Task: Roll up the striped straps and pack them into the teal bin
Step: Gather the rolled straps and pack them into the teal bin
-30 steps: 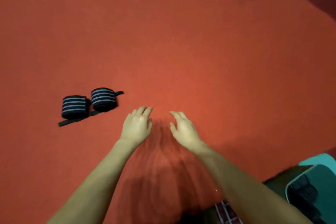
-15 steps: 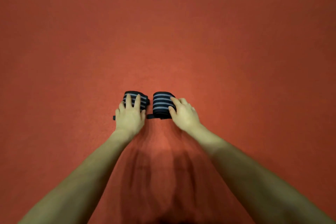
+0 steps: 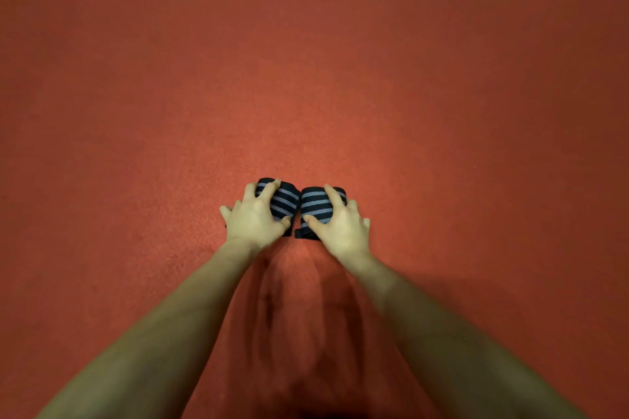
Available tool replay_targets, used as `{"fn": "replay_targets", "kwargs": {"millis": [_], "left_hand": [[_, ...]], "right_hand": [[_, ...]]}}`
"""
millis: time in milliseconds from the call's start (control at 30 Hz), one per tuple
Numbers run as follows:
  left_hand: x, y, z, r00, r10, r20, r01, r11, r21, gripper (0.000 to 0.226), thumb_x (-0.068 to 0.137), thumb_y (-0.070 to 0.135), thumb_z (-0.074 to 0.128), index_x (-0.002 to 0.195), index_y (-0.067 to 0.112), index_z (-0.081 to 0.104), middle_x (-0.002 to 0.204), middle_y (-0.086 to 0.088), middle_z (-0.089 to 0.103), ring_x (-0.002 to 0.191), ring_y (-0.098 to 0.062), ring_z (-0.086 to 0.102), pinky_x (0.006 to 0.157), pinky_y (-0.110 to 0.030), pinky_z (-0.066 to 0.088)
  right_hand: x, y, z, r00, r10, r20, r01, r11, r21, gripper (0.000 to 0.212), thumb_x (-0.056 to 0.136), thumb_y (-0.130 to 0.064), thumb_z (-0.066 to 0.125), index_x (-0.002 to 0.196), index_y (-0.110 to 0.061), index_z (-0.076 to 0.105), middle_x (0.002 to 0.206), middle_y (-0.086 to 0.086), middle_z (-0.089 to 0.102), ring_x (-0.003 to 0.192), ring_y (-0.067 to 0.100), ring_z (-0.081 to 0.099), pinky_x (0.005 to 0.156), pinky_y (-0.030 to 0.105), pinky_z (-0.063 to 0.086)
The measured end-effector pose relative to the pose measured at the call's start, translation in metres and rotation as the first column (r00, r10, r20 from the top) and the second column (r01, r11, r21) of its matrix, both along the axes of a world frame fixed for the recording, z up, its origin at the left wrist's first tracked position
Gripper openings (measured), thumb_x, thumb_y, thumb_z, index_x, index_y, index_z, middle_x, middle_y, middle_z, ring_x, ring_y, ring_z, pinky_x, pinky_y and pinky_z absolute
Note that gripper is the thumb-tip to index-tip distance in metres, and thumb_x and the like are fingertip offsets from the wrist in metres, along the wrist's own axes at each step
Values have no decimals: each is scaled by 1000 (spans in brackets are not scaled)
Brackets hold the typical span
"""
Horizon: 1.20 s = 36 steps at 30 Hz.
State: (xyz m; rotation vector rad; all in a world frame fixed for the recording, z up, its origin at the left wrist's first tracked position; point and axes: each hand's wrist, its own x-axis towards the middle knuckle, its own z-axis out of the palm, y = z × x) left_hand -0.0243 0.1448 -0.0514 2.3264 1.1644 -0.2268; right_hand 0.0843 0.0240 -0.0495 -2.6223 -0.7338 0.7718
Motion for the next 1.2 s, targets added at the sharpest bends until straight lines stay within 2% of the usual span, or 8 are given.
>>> {"fn": "replay_targets", "kwargs": {"millis": [167,300,433,667,767,900,1033,1200], "left_hand": [[-22,-31,-3,1000,-20,-18,21,1000,20,75,80,50,61,145,43,25,151,0,28,120,-27,49,99,-51,28],[-38,-71,0,983,-95,-156,101,995,27,78,83,61,54,147,49,12,159,2,14,125,-31,43,101,-50,28],[-65,-108,0,961,-163,-224,178,983,50,79,86,62,50,148,47,2,161,0,4,121,-31,48,100,-50,30],[-97,-155,-1,976,-161,-143,173,982,72,75,87,56,51,148,48,7,160,0,7,118,-31,47,102,-48,31],[-99,-169,1,990,-129,-59,132,989,62,73,85,48,58,146,49,17,159,4,16,114,-27,48,98,-43,30],[-107,-174,-1,990,-127,67,121,990,78,72,79,38,70,143,41,37,153,-2,33,103,-33,56,90,-44,37],[-112,-175,1,982,-187,-5,186,979,88,73,84,46,62,147,39,25,157,-3,20,116,-28,51,98,-47,30],[-93,-181,3,987,-137,89,131,989,67,71,76,36,71,140,36,39,148,0,32,114,-27,54,95,-48,29]], "right_hand": [[-15,-30,-3,999,36,3,-36,999,-12,72,86,-55,58,148,-42,23,138,12,42,131,22,39,106,39,25],[-32,-72,-2,998,52,31,-49,994,-97,74,85,-59,56,148,-45,20,137,10,44,130,23,40,104,39,27],[-58,-111,1,995,88,41,-80,981,-178,78,83,-66,53,148,-47,14,138,8,43,127,23,43,103,40,28],[-99,-155,2,999,4,49,0,997,-77,79,84,-57,58,149,-44,16,136,10,43,124,24,44,103,40,28],[-106,-169,-1,997,-53,64,56,998,-39,78,83,-53,61,149,-44,20,136,9,44,123,23,44,103,39,26],[-118,-176,1,991,-126,40,127,992,-15,77,83,-49,64,147,-47,22,139,6,43,124,21,44,104,37,24],[-123,-187,0,994,-90,60,92,995,-31,79,83,-56,61,148,-48,17,140,8,42,126,22,44,103,39,25],[-112,-201,4,994,-106,37,105,993,48,76,82,-54,63,147,-46,23,124,6,51,117,18,49,99,37,27]]}}
